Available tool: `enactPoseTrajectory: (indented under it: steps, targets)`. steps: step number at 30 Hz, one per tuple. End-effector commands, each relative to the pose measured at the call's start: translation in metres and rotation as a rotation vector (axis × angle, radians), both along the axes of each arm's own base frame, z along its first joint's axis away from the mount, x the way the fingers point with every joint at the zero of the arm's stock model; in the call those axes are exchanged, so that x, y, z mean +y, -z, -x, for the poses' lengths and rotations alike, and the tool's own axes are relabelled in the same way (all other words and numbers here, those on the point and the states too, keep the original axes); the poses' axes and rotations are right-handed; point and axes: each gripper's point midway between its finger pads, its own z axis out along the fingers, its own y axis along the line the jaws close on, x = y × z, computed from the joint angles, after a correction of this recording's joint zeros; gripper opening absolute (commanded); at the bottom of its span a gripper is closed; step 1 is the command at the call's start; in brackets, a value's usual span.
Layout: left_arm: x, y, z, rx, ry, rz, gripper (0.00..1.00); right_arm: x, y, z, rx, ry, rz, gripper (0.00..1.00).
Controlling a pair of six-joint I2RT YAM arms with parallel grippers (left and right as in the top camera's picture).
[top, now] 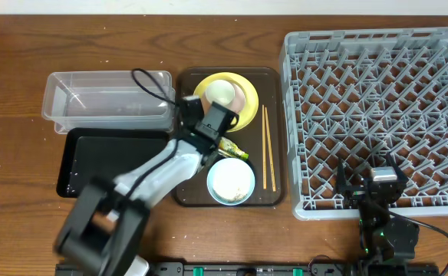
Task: Sort waste into correct bins and load items into the dishwasher rack
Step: 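Carry the tissue left and release it into the clear bin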
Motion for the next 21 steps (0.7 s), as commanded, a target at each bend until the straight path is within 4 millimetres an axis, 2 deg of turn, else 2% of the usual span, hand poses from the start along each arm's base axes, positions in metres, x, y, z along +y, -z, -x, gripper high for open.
enactPoseTrajectory:
  steps: [1,7,11,13,15,21]
  targets:
    - [0.002,-0.061,-0.006,-0.146,-0.008,0.062,0.09,0.0,0.0,0.0,0.0,-0.001,0.004,0.99]
    - [0.011,-0.13,0.0,-0.313,-0.006,0.144,0.08,0.0,0.0,0.0,0.0,-0.001,0.004,0.99]
    - [0.042,-0.164,0.003,-0.415,-0.09,0.12,0.08,0.0,0.001,0.0,0.0,0.0,0.004,0.99]
    - [0.059,-0.174,0.003,-0.448,-0.136,0.12,0.09,0.0,0.001,0.0,0.0,-0.001,0.004,0.99]
    - [0.07,-0.177,0.001,-0.458,-0.167,0.117,0.09,0.0,0.0,0.0,0.0,-0.001,0.004,0.99]
    - [0.11,-0.165,-0.014,-0.455,-0.286,0.086,0.09,0.0,0.0,0.0,0.0,-0.001,0.004,0.99]
